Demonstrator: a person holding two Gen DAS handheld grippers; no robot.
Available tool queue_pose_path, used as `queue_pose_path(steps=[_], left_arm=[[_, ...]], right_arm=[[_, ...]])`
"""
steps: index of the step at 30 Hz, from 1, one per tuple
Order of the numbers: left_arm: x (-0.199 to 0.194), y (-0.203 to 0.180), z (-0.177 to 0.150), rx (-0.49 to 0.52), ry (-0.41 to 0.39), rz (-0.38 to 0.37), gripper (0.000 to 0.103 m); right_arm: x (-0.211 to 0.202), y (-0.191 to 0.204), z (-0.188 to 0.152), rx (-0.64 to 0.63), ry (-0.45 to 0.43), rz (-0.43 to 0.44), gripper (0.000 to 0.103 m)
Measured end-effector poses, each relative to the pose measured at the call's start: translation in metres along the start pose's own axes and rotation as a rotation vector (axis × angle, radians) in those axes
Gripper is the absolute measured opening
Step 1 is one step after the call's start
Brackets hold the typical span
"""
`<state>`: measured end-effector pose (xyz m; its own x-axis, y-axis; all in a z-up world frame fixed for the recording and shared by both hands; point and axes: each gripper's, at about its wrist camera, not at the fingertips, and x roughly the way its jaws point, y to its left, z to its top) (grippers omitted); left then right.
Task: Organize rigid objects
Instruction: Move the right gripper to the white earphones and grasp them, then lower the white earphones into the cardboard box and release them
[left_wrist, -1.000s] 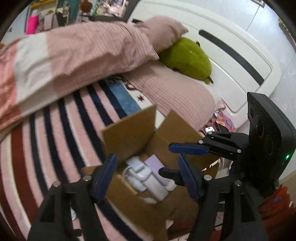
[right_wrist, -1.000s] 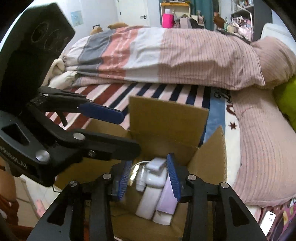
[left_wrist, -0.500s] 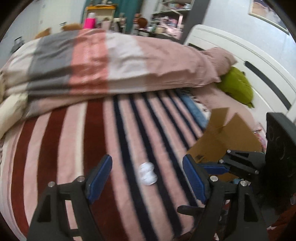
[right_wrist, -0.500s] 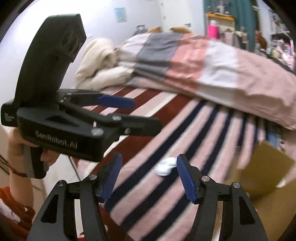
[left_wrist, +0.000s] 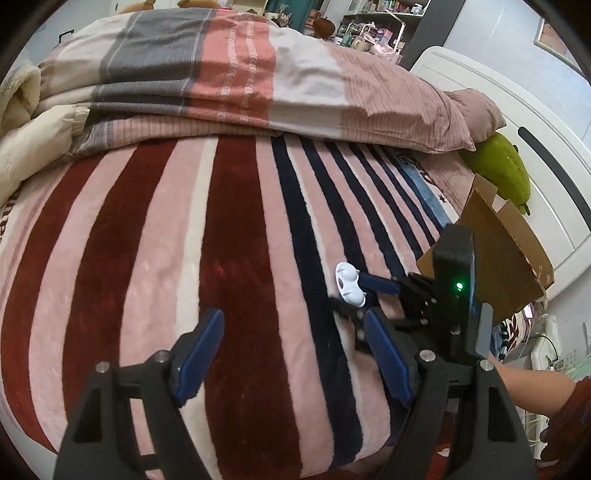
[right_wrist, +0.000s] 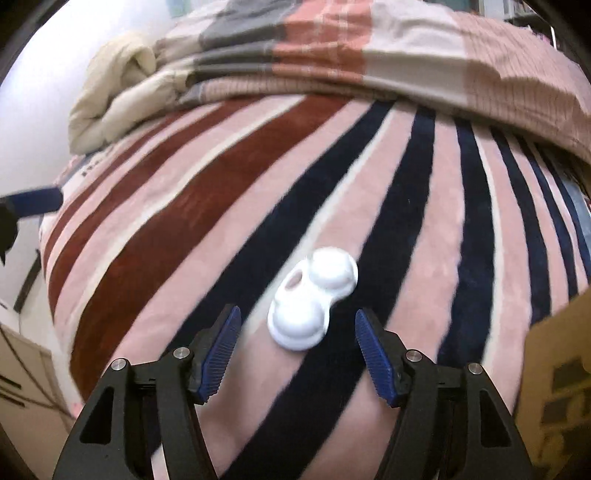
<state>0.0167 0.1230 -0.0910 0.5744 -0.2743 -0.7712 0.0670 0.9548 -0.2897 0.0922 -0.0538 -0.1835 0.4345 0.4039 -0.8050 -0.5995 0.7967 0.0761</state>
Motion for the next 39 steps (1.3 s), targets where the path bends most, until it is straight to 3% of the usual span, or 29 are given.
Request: queue_pose_path(steps=[1, 2, 3, 8, 14, 17, 19, 22, 29, 39], left_arm=[[0.0, -0.001, 0.0, 0.001, 0.0, 0.0, 0.076], [-0.001, -0.002, 0.0, 0.003, -0.001, 0.0, 0.076], [-0.001, -0.002, 0.002, 0.006, -0.002, -0.002, 0.076], [-0.003, -0.018, 0.011, 0.027, -0.011, -0.053, 0.076], [-0.011, -0.061, 0.029, 0.083, -0.027, -0.189, 0.075], [-0.015, -0.088, 0.04, 0.117, -0.031, -0.269, 0.059], [-0.016, -0.105, 0.046, 0.14, -0.034, -0.304, 0.042], [-0.019, -0.131, 0.057, 0.177, -0.056, -0.323, 0.03], [-0.007, -0.202, 0.086, 0.269, -0.044, -0.385, 0.026], [0.057, -0.28, 0.107, 0.337, 0.11, -0.402, 0.026]], right_arm=[[0.001, 0.0, 0.002, -0.002, -0.01, -0.021, 0.047], [0.001, 0.0, 0.001, -0.001, -0.014, -0.033, 0.03], [0.0, -0.001, 0.002, -0.005, -0.014, -0.046, 0.026], [-0.024, 0.011, 0.004, -0.09, -0.044, -0.018, 0.026], [-0.101, 0.029, 0.01, -0.146, -0.14, 0.1, 0.026], [-0.137, 0.029, 0.013, -0.154, -0.185, 0.136, 0.026], [-0.156, 0.025, 0.014, -0.15, -0.216, 0.139, 0.026], [-0.184, 0.006, 0.016, -0.125, -0.267, 0.127, 0.026], [-0.226, -0.051, 0.016, -0.065, -0.318, 0.065, 0.026], [-0.242, -0.13, 0.0, 0.039, -0.206, -0.038, 0.026]])
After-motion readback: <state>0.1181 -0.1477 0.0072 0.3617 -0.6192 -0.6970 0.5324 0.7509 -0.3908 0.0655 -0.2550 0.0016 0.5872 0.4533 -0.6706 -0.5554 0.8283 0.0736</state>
